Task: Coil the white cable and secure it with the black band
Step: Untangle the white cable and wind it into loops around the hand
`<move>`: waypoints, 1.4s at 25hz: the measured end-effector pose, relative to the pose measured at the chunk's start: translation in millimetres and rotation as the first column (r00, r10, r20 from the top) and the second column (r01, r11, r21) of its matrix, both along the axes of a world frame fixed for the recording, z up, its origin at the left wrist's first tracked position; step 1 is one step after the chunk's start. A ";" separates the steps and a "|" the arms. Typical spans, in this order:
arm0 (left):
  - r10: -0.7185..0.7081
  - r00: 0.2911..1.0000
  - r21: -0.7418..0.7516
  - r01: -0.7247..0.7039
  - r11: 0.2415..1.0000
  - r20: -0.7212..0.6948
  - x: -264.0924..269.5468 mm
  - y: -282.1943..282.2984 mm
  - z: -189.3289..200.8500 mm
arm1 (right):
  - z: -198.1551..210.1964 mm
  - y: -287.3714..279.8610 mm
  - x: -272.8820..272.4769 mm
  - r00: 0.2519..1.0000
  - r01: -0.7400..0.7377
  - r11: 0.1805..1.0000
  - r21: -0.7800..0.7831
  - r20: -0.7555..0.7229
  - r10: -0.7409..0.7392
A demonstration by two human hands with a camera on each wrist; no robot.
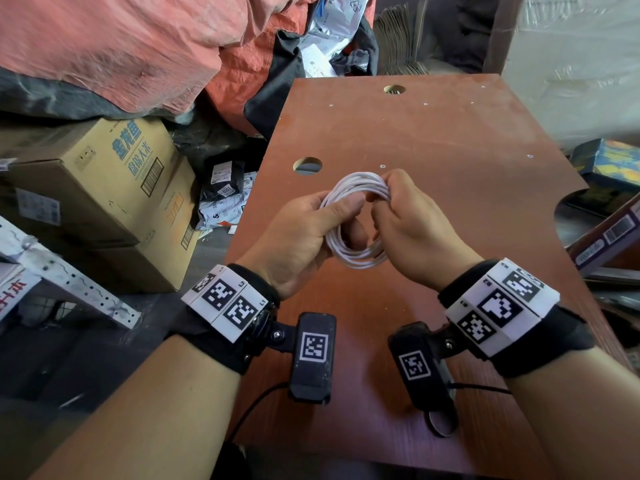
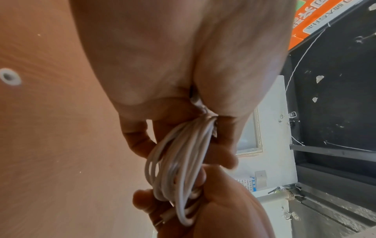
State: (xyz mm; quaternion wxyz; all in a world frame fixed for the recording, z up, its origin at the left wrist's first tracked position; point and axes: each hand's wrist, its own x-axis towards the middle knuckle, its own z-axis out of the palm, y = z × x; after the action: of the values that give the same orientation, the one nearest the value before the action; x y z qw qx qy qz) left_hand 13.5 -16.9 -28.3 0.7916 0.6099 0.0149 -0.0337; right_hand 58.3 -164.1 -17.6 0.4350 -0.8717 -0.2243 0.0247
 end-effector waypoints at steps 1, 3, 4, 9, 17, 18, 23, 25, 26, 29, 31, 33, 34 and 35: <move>0.007 1.000 0.014 -0.007 1.000 0.006 0.2 -1.0 -0.3 | -0.8 0.3 0.0 1.000 -0.005 1.000 0.000 -0.006 0.005; 0.010 1.000 0.050 -0.010 0.999 0.018 0.1 -1.9 -0.8 | -1.5 1.2 -0.9 1.000 -0.024 1.000 -0.004 -0.018 0.024; 0.012 1.000 0.064 -0.013 0.998 0.016 0.1 -1.9 -1.0 | -1.6 1.3 -1.6 0.999 -0.035 0.999 -0.007 -0.021 0.035; -0.018 0.995 0.052 0.023 0.998 -0.100 -2.5 1.6 0.9 | -1.8 0.3 -3.2 0.997 -0.076 0.997 -0.025 -0.013 0.076; -0.134 0.984 0.038 0.139 0.990 -0.119 -9.9 -0.6 8.7 | -3.4 -2.2 -0.5 0.998 -0.066 0.997 -0.030 -0.007 0.066; -0.117 0.987 0.028 0.121 0.992 -0.113 -9.6 -1.2 8.8 | -3.1 -2.0 -0.6 0.998 -0.060 0.998 -0.029 -0.005 0.060; -0.071 0.994 -0.015 0.070 0.997 -0.084 -6.0 1.7 5.9 | -2.7 -0.5 -2.7 0.996 -0.086 0.995 -0.041 0.002 0.086; -0.086 0.993 -0.016 0.085 0.996 -0.086 -5.0 5.7 4.8 | -3.5 -0.3 -2.9 0.995 -0.102 0.994 -0.026 -0.001 0.102; -0.095 0.991 -0.020 0.094 0.995 -0.098 -4.8 7.7 4.8 | -4.1 -0.2 -2.6 0.994 -0.107 0.994 -0.021 -0.002 0.107; -0.103 0.986 -0.027 0.100 0.995 -0.131 -5.3 9.3 6.9 | -5.7 0.4 -2.9 0.992 -0.124 0.992 -0.023 0.009 0.124; -0.085 0.987 -0.033 0.081 0.996 -0.136 -5.3 8.4 7.4 | -5.9 0.4 -3.2 0.991 -0.126 0.991 -0.041 0.039 0.127; -0.092 0.987 -0.043 0.087 0.995 -0.129 -4.8 7.3 7.2 | -4.4 -0.7 -3.3 0.990 -0.122 0.990 -0.066 0.062 0.127; -0.106 0.986 -0.043 0.101 0.994 -0.127 -4.8 7.7 6.6 | -3.7 -1.2 -3.4 0.989 -0.124 0.989 -0.078 0.068 0.130; -0.129 0.983 -0.047 0.124 0.991 -0.131 -5.1 8.5 6.6 | -3.0 -1.7 -3.7 0.988 -0.127 0.988 -0.092 0.075 0.134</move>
State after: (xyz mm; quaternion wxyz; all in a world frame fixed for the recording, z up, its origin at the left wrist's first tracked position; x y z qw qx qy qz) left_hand 8.5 -8.5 -21.7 0.7969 0.5905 0.0285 -0.1247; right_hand 54.6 -165.7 -20.6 0.3846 -0.8734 -0.2973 0.0275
